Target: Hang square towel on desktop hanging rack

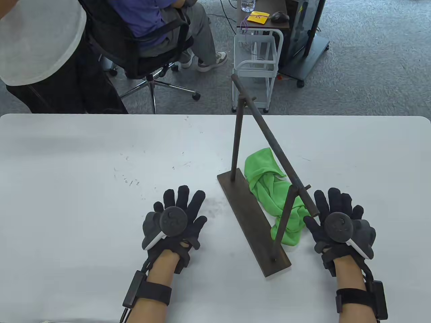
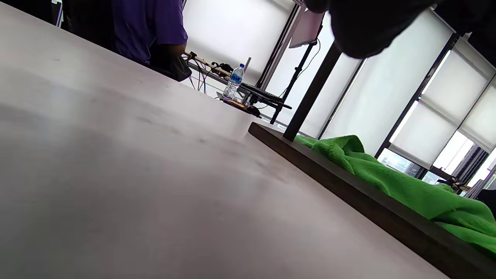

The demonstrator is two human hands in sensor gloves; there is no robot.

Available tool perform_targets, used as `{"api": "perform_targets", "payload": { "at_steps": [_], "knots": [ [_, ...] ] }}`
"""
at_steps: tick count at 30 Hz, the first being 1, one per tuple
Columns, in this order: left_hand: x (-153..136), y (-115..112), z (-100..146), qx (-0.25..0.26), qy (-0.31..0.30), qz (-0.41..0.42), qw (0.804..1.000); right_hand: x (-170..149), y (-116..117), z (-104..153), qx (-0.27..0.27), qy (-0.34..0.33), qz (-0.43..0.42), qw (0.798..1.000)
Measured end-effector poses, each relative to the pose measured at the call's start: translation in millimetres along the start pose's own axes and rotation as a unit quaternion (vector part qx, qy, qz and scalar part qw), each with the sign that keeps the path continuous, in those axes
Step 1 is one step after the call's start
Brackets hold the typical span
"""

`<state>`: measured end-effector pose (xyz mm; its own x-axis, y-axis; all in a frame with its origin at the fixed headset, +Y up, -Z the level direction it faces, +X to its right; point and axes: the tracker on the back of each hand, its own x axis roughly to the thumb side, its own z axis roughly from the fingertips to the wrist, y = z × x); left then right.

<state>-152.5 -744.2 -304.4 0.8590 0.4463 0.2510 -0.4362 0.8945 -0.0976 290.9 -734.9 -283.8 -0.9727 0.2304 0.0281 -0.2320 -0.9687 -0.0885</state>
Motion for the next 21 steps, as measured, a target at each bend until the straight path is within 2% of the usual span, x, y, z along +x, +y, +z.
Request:
{"api": "perform_targets", "payload": {
  "at_steps": [21],
  "knots": [
    [0.6, -0.1, -0.2, -0.012, 0.008, 0.002, 1.000, 0.7, 7.3, -2.8, 0.039, -0.003, 0.002, 0.999]
  ]
}}
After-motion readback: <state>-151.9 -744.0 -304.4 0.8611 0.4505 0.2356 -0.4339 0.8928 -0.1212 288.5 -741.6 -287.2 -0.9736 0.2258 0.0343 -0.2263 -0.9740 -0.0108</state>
